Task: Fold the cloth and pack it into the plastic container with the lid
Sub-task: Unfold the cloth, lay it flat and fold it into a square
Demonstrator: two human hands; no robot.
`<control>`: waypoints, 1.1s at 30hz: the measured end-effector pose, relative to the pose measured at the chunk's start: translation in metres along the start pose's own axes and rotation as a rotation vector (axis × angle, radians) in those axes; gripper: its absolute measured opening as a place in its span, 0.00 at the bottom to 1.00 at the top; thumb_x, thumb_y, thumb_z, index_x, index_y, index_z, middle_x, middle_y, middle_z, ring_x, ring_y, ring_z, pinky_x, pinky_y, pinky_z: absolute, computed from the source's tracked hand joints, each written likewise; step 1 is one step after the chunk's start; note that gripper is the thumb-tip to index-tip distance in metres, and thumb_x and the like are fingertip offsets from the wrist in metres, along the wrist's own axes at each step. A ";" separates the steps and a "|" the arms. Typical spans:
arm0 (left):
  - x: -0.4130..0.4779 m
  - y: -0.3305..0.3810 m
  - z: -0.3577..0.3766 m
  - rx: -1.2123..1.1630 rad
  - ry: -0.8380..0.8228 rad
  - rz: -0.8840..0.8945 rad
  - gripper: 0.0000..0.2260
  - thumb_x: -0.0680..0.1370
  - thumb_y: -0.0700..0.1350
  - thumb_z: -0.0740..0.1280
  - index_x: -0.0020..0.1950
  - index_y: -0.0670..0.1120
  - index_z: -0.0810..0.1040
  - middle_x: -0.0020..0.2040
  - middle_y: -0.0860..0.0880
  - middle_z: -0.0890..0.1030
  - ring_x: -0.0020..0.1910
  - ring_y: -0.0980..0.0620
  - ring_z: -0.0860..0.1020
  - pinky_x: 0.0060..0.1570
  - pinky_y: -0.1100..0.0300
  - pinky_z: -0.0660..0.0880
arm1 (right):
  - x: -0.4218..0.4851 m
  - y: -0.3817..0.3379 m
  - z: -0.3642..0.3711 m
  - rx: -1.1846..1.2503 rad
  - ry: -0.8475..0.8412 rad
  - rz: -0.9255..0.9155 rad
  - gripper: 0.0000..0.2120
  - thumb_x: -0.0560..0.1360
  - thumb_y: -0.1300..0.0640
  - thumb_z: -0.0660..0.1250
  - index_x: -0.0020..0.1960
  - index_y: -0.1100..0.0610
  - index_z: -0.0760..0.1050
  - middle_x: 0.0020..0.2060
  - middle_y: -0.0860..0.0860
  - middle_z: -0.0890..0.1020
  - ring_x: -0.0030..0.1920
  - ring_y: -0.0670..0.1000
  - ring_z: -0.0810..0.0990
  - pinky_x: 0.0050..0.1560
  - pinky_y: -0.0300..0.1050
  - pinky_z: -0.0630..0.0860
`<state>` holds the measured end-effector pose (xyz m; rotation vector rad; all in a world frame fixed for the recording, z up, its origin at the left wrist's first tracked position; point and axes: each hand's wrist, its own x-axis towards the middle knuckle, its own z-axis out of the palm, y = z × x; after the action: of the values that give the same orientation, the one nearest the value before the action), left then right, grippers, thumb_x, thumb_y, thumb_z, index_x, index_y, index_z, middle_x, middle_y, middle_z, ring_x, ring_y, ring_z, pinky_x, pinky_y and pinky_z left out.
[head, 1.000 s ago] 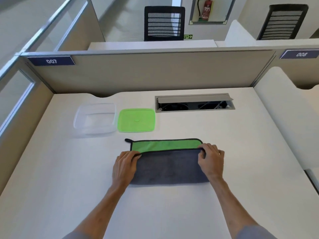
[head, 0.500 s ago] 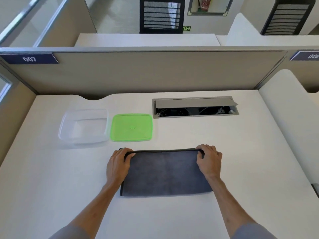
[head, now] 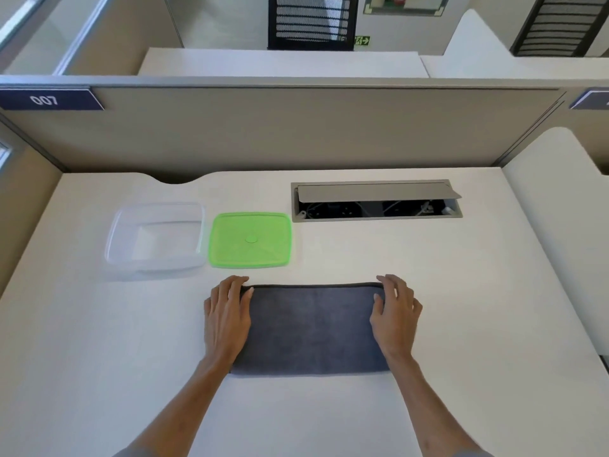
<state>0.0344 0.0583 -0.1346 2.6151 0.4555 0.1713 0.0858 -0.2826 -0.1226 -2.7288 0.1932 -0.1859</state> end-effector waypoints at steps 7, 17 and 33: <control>-0.085 0.016 0.030 0.088 -0.036 0.284 0.24 0.89 0.54 0.58 0.85 0.51 0.67 0.86 0.50 0.66 0.86 0.47 0.65 0.84 0.43 0.64 | -0.084 -0.018 0.019 0.039 -0.137 -0.189 0.24 0.86 0.50 0.61 0.82 0.49 0.68 0.84 0.47 0.67 0.82 0.49 0.67 0.81 0.58 0.65; -0.108 -0.005 0.029 0.209 -0.094 0.269 0.29 0.88 0.57 0.52 0.89 0.48 0.59 0.90 0.47 0.57 0.89 0.46 0.59 0.84 0.42 0.63 | -0.120 0.040 -0.001 -0.025 -0.271 -0.033 0.31 0.89 0.44 0.46 0.89 0.49 0.44 0.89 0.43 0.42 0.88 0.44 0.45 0.88 0.56 0.45; -0.133 0.041 0.016 0.187 -0.063 0.690 0.22 0.87 0.48 0.64 0.82 0.47 0.74 0.78 0.50 0.78 0.84 0.46 0.70 0.83 0.42 0.63 | -0.089 0.018 -0.051 0.437 -0.258 0.804 0.34 0.77 0.47 0.79 0.73 0.63 0.70 0.63 0.57 0.79 0.66 0.65 0.79 0.62 0.56 0.78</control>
<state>-0.0751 -0.0289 -0.1350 2.8461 -0.4917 0.2763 -0.0115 -0.3040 -0.0922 -2.0260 1.0052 0.3126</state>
